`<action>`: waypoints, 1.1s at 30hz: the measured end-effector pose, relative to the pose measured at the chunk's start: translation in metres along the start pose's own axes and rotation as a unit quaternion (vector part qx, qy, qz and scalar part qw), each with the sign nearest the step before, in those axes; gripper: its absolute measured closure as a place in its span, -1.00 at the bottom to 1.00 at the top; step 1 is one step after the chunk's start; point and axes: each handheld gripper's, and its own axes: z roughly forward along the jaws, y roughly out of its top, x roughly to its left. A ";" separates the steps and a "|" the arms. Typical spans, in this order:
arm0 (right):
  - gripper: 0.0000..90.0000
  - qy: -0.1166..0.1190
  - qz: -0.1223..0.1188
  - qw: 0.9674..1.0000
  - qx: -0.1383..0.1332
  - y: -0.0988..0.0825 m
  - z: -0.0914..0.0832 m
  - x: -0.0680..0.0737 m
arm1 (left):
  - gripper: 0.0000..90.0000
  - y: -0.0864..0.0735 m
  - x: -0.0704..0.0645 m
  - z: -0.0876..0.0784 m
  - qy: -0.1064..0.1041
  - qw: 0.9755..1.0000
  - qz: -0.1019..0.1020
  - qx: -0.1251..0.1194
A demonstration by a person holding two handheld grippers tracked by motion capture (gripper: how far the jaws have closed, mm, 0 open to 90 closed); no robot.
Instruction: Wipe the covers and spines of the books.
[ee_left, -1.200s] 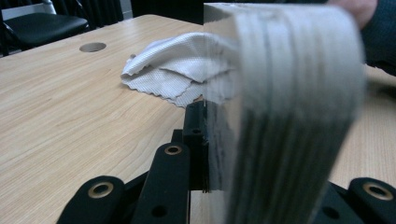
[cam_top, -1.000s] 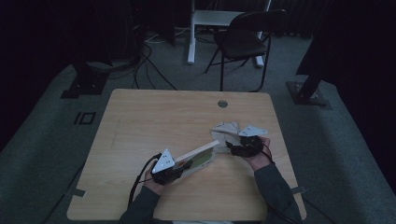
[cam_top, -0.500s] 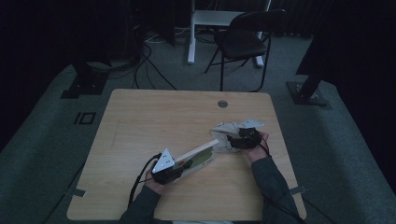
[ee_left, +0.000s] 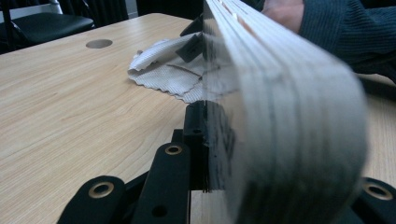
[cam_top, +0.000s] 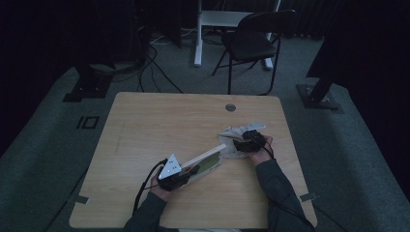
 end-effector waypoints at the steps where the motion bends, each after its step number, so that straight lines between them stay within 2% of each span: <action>1: -0.17 0.000 0.000 1.000 0.005 0.000 0.002 0.001 | 0.74 0.000 0.000 0.000 0.000 1.000 0.000 0.000; 10: 0.09 0.001 -0.007 0.999 0.031 -0.003 0.014 0.006 | 0.74 0.002 0.001 -0.002 0.003 1.000 -0.005 -0.002; 12: 0.22 0.010 -0.001 0.999 0.033 -0.003 0.013 0.006 | 0.74 0.003 0.001 -0.003 0.003 1.000 -0.005 -0.002; 15: 0.50 0.027 -0.006 0.999 0.038 -0.002 0.012 0.006 | 0.74 0.004 0.000 -0.004 0.004 1.000 -0.005 -0.004; 19: 0.76 0.034 -0.012 0.998 0.042 -0.002 0.010 0.008 | 0.74 0.006 -0.001 -0.005 0.004 1.000 -0.004 -0.003; 22: 0.81 0.044 -0.002 0.998 0.036 -0.004 0.007 0.007 | 0.74 0.007 -0.001 -0.006 0.004 1.000 -0.003 -0.003; 23: 0.83 0.055 0.008 0.998 0.025 -0.006 0.003 0.006 | 0.74 0.007 -0.001 -0.006 0.005 1.000 -0.004 -0.004; 25: 0.83 0.060 0.012 0.998 0.015 -0.007 -0.003 0.006 | 0.74 0.007 -0.001 -0.006 0.005 1.000 -0.005 -0.004; 28: 0.84 0.065 0.015 0.998 0.005 -0.007 -0.009 0.006 | 0.74 0.007 -0.001 -0.006 0.006 1.000 -0.005 -0.004; 33: 0.84 0.073 0.011 0.997 -0.022 -0.009 -0.030 0.009 | 0.74 0.008 -0.001 -0.007 0.006 1.000 -0.005 -0.004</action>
